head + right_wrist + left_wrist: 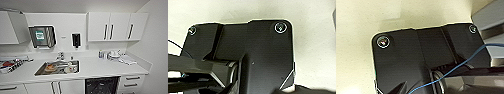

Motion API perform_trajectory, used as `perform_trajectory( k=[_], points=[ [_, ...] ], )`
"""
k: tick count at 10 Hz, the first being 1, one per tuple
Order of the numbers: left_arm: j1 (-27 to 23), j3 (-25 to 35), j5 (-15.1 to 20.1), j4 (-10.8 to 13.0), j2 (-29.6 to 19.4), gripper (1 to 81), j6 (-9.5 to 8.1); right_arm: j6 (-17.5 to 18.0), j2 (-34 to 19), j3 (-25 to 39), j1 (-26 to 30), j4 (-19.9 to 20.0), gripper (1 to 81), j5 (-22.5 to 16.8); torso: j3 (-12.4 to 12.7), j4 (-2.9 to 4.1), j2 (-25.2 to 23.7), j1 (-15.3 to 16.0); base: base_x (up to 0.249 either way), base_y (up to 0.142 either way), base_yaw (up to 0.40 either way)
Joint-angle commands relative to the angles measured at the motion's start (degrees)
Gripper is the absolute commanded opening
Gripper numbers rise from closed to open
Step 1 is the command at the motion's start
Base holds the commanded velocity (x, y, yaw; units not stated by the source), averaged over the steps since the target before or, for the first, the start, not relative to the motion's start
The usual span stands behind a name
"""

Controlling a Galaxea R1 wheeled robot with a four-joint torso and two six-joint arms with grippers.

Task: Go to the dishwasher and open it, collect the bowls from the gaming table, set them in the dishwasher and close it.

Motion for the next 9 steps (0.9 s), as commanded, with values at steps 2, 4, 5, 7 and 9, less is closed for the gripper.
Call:
perform_trajectory(
  k=[2,4,5,7,9],
  points=[
    [-2.4,0.1,2.8,0.3,0.3,81.1,0.2,0.2,-0.7,-0.2,2.6,0.6,81.1,-2.9,0.2,0.0,0.2,-0.1,0.0,0.0,0.0],
    [-2.5,0.0,3.1,0.2,1.2,81.1,0.11,0.2,-0.6,-0.2,2.5,0.7,81.1,-2.9,0.1,0.0,0.1,-0.2,0.0,0.0,0.0],
    [-2.5,0.0,3.0,-0.2,1.4,81.1,0.11,0.3,-0.5,-0.2,2.4,0.7,81.1,-2.9,0.1,0.0,0.1,-0.2,0.0,0.0,0.0],
    [-2.5,0.0,3.0,-0.2,1.4,81.1,0.11,0.3,-0.5,-0.2,2.3,0.7,81.1,-3.0,0.1,0.0,0.2,-0.2,0.0,0.0,0.0],
    [-2.5,0.0,3.1,-0.3,1.3,81.1,0.11,0.3,-0.4,-0.2,2.5,0.7,81.1,-3.0,0.1,0.0,0.2,-0.2,0.0,0.0,0.0]
  ],
)
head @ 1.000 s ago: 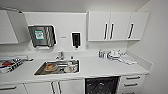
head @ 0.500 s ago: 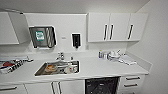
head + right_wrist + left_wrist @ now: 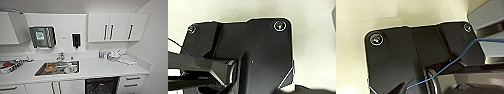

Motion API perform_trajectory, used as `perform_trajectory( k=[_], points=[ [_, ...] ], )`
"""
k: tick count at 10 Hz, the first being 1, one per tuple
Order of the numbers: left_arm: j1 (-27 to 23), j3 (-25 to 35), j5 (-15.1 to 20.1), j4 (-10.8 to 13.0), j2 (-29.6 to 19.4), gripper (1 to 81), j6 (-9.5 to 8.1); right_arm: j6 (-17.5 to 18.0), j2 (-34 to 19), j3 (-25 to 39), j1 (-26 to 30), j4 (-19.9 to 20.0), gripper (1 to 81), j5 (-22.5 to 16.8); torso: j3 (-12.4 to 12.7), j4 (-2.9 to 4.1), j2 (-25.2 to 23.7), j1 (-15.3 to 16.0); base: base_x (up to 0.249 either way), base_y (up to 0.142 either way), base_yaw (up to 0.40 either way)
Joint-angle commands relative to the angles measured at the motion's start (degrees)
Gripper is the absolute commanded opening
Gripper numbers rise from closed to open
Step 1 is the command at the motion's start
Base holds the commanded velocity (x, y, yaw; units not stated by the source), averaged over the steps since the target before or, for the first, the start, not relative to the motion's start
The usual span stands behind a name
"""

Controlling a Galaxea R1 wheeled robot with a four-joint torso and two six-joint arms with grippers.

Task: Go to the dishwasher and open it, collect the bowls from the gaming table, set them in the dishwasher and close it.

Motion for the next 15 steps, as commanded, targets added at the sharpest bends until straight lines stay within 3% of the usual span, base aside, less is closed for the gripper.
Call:
perform_trajectory(
  k=[1,8,15],
  points=[
    [-2.6,0.1,2.8,-0.4,-0.2,81.1,0.2,0.1,-0.3,-0.2,2.6,0.7,81.1,-2.8,0.0,0.0,0.0,0.0,0.0,0.0,0.0],
    [-2.6,-0.4,2.6,-0.4,-0.7,81.1,-0.33,0.2,-0.3,-0.2,2.4,0.7,81.1,-2.8,0.0,0.0,0.0,0.0,0.0,0.0,0.015],
    [-3.3,-1.5,2.3,-0.6,-0.3,81.1,0.11,0.0,0.3,-0.4,2.3,0.7,81.1,-2.8,0.0,0.0,0.0,-0.1,0.0,0.0,0.349]
  ],
)
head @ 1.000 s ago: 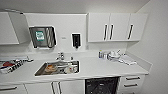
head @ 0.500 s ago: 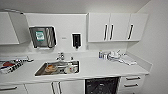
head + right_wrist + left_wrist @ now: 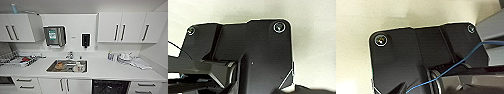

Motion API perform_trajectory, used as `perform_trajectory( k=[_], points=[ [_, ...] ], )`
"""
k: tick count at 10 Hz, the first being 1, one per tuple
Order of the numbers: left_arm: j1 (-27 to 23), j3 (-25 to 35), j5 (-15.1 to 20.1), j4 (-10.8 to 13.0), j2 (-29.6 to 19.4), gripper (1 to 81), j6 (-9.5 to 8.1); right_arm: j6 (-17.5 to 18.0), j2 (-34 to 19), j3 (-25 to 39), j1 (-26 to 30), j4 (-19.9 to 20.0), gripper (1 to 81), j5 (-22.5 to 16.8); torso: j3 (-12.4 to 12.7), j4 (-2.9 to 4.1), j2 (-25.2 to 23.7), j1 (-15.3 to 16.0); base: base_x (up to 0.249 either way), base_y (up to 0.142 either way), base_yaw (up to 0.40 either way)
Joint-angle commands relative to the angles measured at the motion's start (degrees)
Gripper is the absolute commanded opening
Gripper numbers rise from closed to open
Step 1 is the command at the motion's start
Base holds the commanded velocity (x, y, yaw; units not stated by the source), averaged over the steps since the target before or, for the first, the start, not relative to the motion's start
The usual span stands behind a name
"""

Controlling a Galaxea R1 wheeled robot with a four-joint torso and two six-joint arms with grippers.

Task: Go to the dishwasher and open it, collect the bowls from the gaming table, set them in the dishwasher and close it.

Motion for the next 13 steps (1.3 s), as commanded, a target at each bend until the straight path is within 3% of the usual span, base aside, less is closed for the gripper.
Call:
perform_trajectory(
  k=[1,9,10,11,13],
  points=[
    [-3.5,-1.2,2.6,-0.1,0.4,81.1,0.3,-0.1,-0.2,-0.1,2.3,0.4,81.1,-2.9,0.0,0.0,0.0,0.0,0.0,0.0,0.362],
    [-5.1,-3.0,3.5,0.7,1.1,81.1,0.56,-0.2,0.2,-0.4,2.4,0.4,81.1,-2.9,0.0,0.0,0.0,0.0,0.0,0.0,0.365],
    [-5.7,-3.4,5.0,0.6,1.2,81.1,0.48,-0.2,0.3,-0.9,2.5,0.4,81.1,-3.0,0.0,0.0,0.0,0.0,0.0,0.0,0.365],
    [-6.7,-3.6,9.8,0.2,1.2,81.1,0.38,-0.2,0.3,-1.1,2.5,0.4,81.1,-2.9,0.0,0.0,0.0,0.0,0.0,0.0,0.366],
    [-7.0,-4.4,11.1,0.1,1.4,81.1,0.12,-0.1,0.4,-1.1,2.4,0.4,81.1,-3.0,0.0,0.0,0.0,0.0,0.0,0.0,0.366]
  ],
)
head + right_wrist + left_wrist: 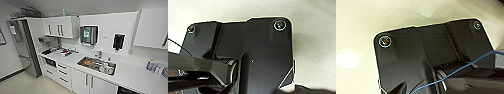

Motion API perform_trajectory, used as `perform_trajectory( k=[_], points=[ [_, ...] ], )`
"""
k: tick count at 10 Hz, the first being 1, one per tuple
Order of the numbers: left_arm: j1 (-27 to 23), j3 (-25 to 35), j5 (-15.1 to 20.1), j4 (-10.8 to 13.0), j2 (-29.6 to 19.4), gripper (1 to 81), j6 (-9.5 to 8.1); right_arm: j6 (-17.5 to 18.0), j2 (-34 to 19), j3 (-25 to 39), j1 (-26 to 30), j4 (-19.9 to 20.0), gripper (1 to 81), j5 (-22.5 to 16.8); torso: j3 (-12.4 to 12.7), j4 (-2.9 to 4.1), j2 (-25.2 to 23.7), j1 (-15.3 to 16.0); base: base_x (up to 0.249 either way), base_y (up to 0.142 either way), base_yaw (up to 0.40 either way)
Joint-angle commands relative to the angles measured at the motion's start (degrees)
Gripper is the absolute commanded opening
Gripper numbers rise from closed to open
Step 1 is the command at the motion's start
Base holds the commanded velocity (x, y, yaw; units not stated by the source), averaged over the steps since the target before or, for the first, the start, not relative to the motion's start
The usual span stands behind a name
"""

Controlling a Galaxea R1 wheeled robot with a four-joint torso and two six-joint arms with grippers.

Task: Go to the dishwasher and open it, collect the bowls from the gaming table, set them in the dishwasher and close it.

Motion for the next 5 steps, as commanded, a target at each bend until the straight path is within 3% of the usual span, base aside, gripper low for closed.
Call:
perform_trajectory(
  k=[1,5],
  points=[
    [-3.8,-1.3,4.2,-0.1,0.1,81.1,-0.26,-0.1,-0.1,-0.2,2.7,0.4,81.1,-2.6,0.0,0.0,0.0,0.0,0.0,0.0,0.365],
    [-3.8,-1.3,3.5,-0.2,0.3,81.1,-0.26,-0.2,0.0,-0.5,2.6,0.4,81.1,-2.6,0.0,0.0,0.0,0.0,0.0,0.0,0.365]
  ],
)
